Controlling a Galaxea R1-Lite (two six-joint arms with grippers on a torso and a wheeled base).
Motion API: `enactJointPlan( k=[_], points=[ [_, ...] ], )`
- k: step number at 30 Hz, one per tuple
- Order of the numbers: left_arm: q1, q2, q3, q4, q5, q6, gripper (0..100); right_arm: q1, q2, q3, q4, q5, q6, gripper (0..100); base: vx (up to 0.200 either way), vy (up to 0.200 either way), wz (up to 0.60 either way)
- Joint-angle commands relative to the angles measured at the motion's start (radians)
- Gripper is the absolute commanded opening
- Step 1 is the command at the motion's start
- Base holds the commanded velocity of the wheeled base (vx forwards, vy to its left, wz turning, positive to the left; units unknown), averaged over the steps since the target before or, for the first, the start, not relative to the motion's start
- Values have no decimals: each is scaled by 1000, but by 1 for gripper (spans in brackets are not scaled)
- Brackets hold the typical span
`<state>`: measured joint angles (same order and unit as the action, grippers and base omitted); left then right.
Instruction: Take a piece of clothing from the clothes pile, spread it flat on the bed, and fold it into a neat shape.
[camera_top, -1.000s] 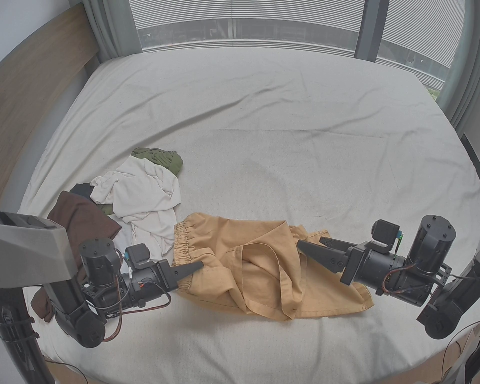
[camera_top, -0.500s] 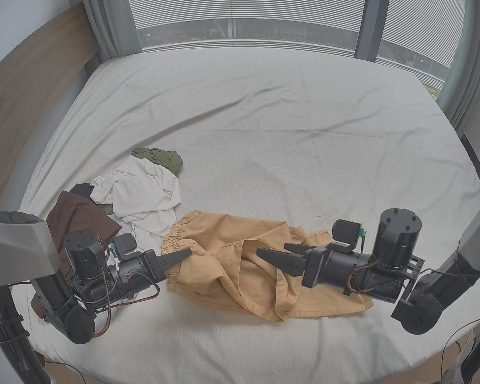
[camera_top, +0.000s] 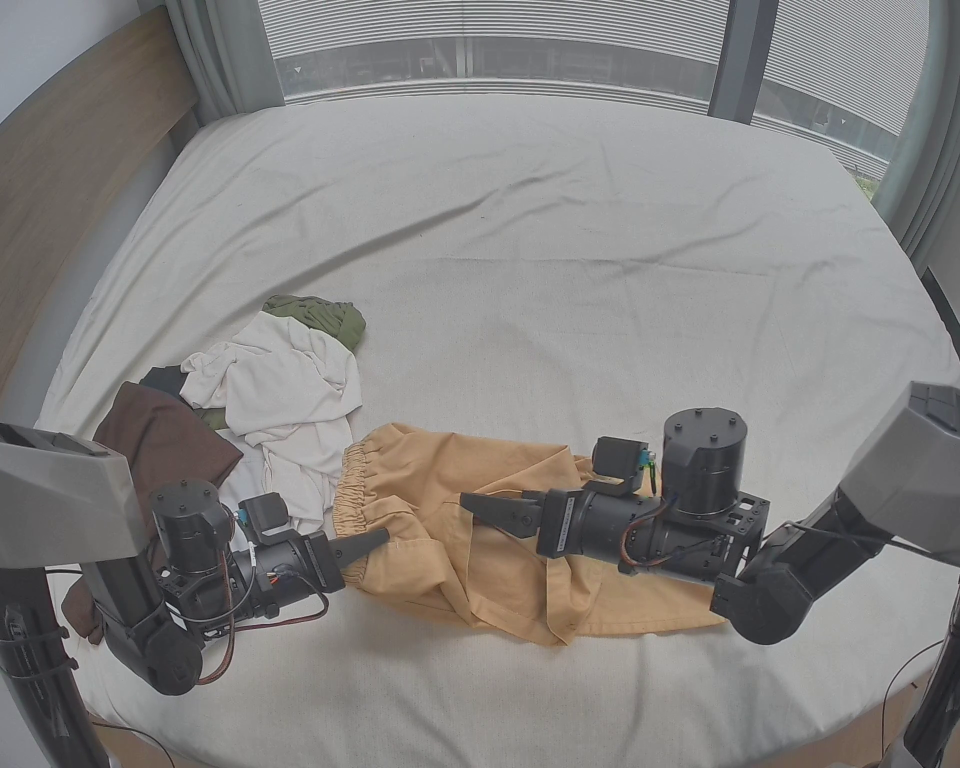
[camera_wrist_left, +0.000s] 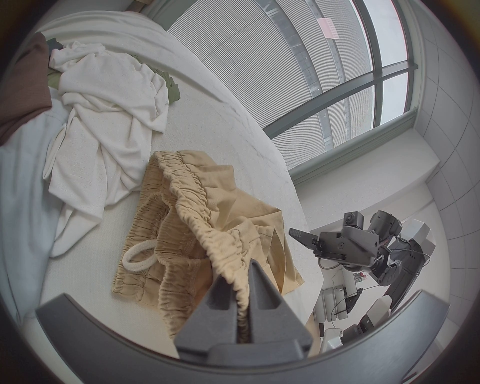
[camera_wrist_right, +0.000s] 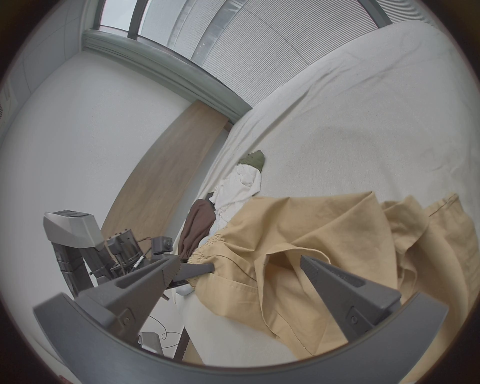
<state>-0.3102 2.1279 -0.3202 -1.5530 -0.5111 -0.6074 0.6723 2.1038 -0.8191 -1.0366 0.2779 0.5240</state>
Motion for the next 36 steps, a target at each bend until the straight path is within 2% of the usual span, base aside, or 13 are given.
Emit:
enactJointPlan(
  k=[1, 16, 20, 21, 27, 32, 36],
  points=[
    [-13, 6, -2, -2, 0, 0, 0, 7, 65, -54, 20, 0, 2, 100, 0, 0, 0],
    [-18, 4, -3, -4, 0, 0, 0, 29, 179, -221, 109, -19, 2, 100, 0, 0, 0],
    [-15, 6, -5, -2, 0, 0, 0, 29, 214, -258, 101, -83, 1, 100, 0, 0, 0],
    [-15, 6, -5, -2, 0, 0, 0, 29, 220, -261, 99, -91, 1, 0, 0, 0, 0],
    [-15, 7, -7, -2, 0, 0, 0, 26, 223, -261, 92, -101, 4, 0, 0, 0, 0],
    [-15, 9, -20, -2, 2, -8, 0, 16, 166, -192, 40, -100, 11, 0, 0, 0, 0],
    [-15, 7, -30, -2, 2, -14, 0, -11, 24, -55, 9, -88, 77, 0, 0, 0, 0]
  ],
)
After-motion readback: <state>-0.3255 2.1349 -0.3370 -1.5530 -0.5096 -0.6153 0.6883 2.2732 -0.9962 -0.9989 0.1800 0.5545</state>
